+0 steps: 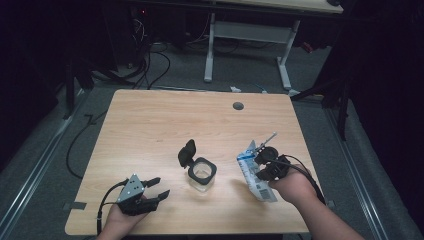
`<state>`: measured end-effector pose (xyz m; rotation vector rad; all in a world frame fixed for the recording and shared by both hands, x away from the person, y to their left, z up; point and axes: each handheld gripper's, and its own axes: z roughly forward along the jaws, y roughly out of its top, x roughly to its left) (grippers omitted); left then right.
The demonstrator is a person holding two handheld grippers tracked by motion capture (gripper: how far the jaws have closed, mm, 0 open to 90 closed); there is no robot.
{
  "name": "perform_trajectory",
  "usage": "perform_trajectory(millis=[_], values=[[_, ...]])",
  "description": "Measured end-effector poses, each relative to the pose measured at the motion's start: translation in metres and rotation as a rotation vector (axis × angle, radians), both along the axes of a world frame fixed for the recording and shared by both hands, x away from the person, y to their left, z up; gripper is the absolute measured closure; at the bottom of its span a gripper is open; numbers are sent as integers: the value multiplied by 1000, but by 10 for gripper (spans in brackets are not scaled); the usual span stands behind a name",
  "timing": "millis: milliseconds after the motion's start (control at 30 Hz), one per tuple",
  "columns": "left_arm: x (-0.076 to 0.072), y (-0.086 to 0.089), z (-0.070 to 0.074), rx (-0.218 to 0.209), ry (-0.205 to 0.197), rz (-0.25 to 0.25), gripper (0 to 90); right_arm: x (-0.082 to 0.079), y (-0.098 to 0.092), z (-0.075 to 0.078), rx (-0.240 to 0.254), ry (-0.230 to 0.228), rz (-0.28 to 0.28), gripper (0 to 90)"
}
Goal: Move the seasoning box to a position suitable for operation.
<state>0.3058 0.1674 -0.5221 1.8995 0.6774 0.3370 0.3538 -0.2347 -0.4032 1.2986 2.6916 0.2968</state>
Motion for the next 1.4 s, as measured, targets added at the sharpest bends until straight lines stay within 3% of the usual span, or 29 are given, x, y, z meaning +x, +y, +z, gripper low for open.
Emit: perform_trajectory(millis=[133, 267, 433, 600, 633, 733, 900, 1000, 1067, 1100, 1400], values=[[-7, -13, 4, -36, -7, -40, 419, -1, 1, 0, 8, 0, -4, 895], [-15, -32, 10, -41, -37, -83, 400, -2, 1, 2, 16, -1, 0, 895], [-17, -60, 11, -63, -2, -150, 397, -5, 2, 5, 21, -9, 4, 895], [-19, -85, 13, -69, 3, -205, 385, -8, 3, 12, 25, -16, 15, 895], [-19, -90, 14, -71, 1, -214, 382, -10, 5, 14, 24, -5, -22, 895], [-20, -107, 17, -83, 7, -248, 373, -10, 4, 19, 29, -27, 9, 895], [-20, -132, 17, -63, -15, -273, 354, -12, 6, 28, 33, -39, 22, 895], [-20, -147, 15, -56, -8, -284, 348, -13, 9, 31, 33, -32, 24, 895], [-19, -158, 13, -55, -10, -287, 347, -15, 13, 33, 28, -14, -4, 895], [-19, -163, 13, -50, -9, -287, 347, -13, 12, 32, 29, -28, 44, 895], [-13, -199, 10, -47, -6, -300, 305, -14, 23, 36, 33, -20, 44, 895]])
